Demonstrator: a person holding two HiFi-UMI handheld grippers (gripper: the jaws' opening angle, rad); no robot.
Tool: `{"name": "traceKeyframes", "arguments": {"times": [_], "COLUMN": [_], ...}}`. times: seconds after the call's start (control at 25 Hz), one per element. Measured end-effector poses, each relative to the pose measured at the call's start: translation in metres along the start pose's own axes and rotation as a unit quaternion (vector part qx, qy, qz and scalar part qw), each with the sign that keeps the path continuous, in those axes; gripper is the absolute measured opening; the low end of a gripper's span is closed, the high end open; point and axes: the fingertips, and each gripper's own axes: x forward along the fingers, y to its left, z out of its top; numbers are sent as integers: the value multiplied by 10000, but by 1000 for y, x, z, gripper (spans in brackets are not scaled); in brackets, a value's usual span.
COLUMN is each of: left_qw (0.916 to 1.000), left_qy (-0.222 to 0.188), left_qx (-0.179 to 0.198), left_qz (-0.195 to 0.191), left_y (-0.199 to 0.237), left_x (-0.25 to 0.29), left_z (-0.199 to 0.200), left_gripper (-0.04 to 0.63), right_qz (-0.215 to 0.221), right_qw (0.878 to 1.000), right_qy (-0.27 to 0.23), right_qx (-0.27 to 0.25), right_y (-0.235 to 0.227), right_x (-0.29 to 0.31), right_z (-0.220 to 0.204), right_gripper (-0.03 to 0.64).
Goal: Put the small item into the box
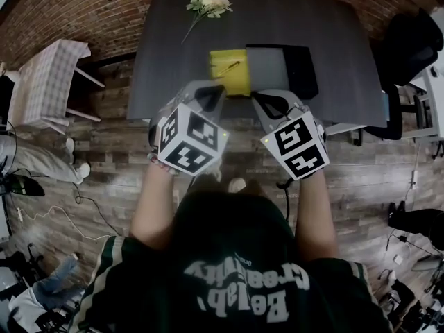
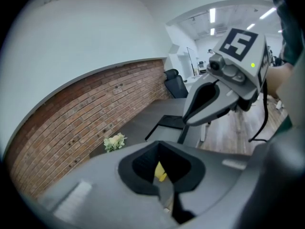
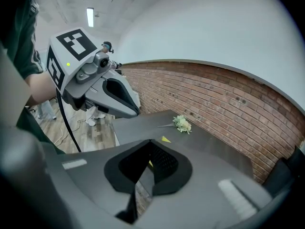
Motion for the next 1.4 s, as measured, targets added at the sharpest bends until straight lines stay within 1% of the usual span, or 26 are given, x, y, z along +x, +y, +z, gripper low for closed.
{"name": "traceKeyframes", "arguments": {"times": [0.32,0.48,0.64,0.88,1.2,1.4], "left_qw": [9998,9996,9993,9993,9998,9999], "left_qy": [127,169,232,200,113,77], "left_qx": [-60,-96,-106,-122,-13,-10], "left_qz": [167,225,262,302,188,121], "left_y": [-36,-46,-46,-43,-42,-47], "left_x": [-13,-20,-24,-25,-25,-24], "left_z": [0,-2,-7,-9,-9,-7], "left_gripper": [3,3,3,3,3,3], "right_qz": [143,212,292,332,168,113], "right_qw": [9998,9996,9993,9990,9988,9990], "right_qy": [-94,-107,-135,-79,-101,-68], "right_qx": [-77,-128,-213,-299,-456,-433], "right_y": [18,25,30,33,34,34], "right_x": [-24,-27,-26,-23,-20,-22], "right_z": [-21,-25,-20,-21,-13,-16], "right_gripper": [6,6,6,6,6,6]}}
